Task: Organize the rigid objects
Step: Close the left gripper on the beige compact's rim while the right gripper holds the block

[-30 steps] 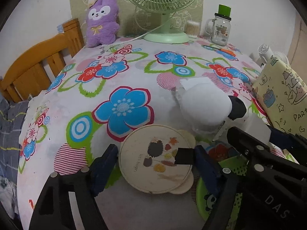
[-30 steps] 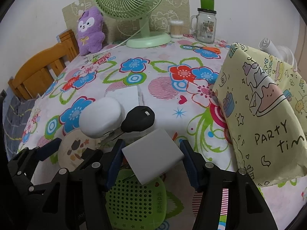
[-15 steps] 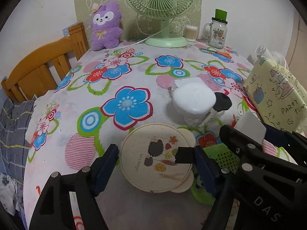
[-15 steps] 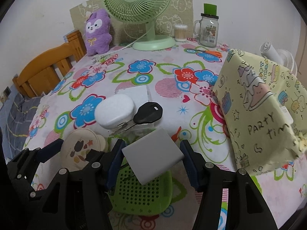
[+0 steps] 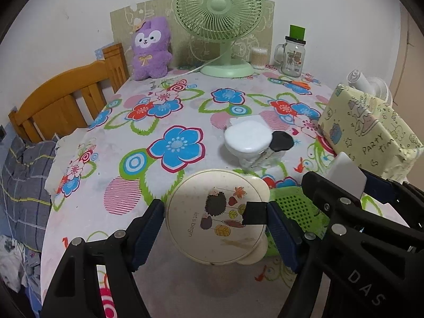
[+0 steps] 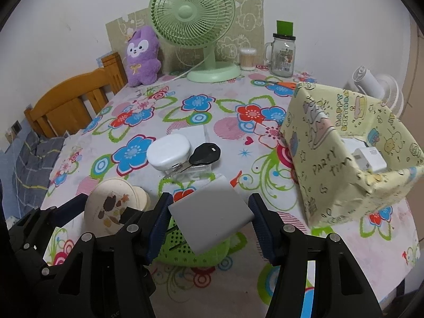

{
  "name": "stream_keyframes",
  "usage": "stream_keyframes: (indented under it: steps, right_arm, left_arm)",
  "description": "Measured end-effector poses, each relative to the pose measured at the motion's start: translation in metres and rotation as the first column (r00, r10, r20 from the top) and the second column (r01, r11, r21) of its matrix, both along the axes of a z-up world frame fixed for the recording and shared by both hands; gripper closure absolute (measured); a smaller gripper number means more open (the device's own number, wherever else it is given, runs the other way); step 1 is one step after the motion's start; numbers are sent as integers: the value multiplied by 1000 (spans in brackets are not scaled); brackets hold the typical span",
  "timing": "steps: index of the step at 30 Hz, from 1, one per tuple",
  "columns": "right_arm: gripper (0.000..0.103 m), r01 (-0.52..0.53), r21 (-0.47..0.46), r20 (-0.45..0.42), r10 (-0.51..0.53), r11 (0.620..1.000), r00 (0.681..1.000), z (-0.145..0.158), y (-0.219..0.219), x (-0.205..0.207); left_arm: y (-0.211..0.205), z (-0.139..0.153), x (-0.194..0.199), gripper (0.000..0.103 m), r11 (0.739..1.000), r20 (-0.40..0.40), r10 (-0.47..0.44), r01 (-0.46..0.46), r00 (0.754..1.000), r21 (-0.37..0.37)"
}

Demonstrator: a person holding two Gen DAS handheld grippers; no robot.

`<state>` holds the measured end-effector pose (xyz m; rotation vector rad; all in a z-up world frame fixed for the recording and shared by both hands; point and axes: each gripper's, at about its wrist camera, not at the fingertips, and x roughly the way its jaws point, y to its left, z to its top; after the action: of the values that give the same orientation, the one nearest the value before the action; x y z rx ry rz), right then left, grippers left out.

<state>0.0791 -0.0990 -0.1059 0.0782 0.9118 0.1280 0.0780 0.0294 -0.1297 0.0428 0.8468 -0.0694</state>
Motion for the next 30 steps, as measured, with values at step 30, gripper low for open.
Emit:
stream_keyframes:
  steps: [30]
  right_arm:
    - [41, -41, 19, 101, 39, 999, 994, 64, -34, -33]
  left_arm:
    - [-31, 58, -42, 24, 999, 83, 41, -40, 996, -12]
